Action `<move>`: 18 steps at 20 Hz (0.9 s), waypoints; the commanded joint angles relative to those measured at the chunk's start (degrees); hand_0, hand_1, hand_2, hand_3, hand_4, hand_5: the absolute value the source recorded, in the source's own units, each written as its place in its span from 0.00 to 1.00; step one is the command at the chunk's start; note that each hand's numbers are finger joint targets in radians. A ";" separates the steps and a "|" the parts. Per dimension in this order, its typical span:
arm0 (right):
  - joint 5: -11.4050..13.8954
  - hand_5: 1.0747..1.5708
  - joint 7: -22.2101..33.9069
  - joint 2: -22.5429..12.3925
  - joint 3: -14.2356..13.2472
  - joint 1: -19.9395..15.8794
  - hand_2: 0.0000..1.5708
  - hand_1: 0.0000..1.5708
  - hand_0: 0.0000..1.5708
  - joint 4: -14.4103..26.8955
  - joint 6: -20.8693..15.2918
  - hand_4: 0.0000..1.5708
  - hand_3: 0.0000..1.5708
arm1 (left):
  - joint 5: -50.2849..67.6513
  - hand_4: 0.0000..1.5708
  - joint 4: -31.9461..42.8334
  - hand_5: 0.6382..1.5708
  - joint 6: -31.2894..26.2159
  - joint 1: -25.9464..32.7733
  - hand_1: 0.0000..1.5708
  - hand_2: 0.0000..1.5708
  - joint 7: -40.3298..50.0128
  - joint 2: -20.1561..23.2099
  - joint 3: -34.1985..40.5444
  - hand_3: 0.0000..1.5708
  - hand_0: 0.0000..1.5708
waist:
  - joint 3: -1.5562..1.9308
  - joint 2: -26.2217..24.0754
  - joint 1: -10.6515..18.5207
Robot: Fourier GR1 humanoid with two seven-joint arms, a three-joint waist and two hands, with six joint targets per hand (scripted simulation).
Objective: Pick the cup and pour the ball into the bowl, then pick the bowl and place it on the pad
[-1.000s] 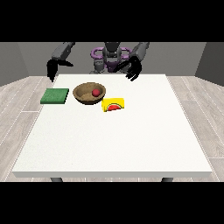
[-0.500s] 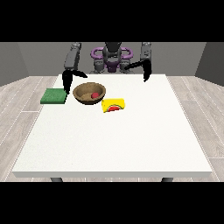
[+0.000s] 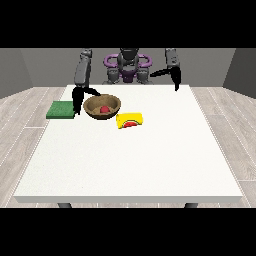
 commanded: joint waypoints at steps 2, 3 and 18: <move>0.84 0.99 -3.94 1.23 1.02 -2.16 0.00 0.00 0.00 6.20 -1.74 0.07 0.00 | 1.45 0.00 -1.50 0.99 -1.76 0.57 0.00 0.00 0.67 0.93 2.06 0.00 0.00 | 0.01 0.17 -0.49; 0.29 0.99 -5.43 0.22 -0.24 -2.43 0.00 0.00 0.00 8.41 -1.31 0.06 0.00 | 0.65 0.00 -4.67 0.99 -3.31 2.89 0.00 0.00 0.48 1.27 -0.15 0.00 0.00 | 0.02 0.48 1.92; 13.47 0.97 0.48 -5.26 5.01 1.57 1.00 1.00 1.00 14.61 -26.20 0.60 0.99 | 1.38 0.42 -7.16 0.96 -5.11 -1.28 0.00 0.00 1.05 1.32 -0.37 0.00 0.00 | -0.34 5.05 7.45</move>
